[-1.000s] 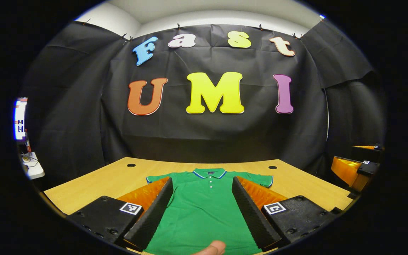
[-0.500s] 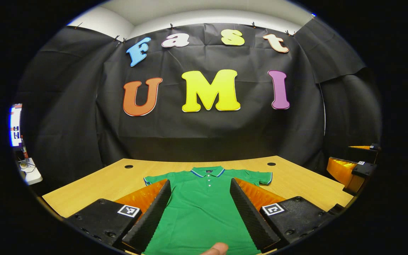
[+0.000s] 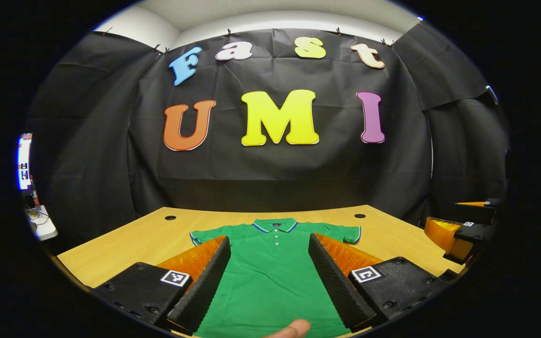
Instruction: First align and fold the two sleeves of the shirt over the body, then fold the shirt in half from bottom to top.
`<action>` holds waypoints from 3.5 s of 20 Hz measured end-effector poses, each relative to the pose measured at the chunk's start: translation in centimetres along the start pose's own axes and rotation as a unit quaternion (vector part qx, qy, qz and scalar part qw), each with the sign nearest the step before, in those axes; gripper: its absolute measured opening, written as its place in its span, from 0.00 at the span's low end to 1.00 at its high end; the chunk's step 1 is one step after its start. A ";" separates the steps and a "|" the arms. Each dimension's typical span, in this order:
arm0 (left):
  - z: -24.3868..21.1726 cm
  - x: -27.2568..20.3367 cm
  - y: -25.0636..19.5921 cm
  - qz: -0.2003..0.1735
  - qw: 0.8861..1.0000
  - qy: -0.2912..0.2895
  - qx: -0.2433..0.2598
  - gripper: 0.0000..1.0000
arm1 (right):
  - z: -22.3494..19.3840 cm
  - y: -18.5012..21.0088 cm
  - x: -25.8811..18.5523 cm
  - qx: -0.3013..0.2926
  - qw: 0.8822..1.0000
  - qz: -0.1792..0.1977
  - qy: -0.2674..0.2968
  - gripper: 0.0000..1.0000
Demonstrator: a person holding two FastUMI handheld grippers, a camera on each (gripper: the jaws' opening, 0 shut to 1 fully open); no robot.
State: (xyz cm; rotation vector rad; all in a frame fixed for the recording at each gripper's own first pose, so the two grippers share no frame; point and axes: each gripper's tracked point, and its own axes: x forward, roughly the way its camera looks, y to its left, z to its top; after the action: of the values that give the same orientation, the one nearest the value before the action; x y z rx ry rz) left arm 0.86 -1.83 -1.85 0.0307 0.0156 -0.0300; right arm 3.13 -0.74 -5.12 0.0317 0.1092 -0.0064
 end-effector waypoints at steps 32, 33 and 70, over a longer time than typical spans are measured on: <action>-0.2 2.7 5.4 0.036 0.999 0.015 -0.029 1.00 | -14.0 2.9 30.9 0.093 0.961 -0.060 0.254 0.61; -0.3 2.8 5.3 0.035 0.999 0.016 -0.026 1.00 | -13.9 3.3 31.0 0.094 0.961 -0.046 0.255 0.51; -0.5 5.5 13.1 0.103 0.992 0.020 -0.063 1.00 | -3.0 17.4 23.9 -0.021 0.991 0.112 0.076 0.96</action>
State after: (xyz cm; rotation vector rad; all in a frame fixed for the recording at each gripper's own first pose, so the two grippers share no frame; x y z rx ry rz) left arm 6.78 11.12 -2.03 -0.0943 0.0545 0.1788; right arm 26.70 16.66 -10.13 0.0021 0.2569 0.2225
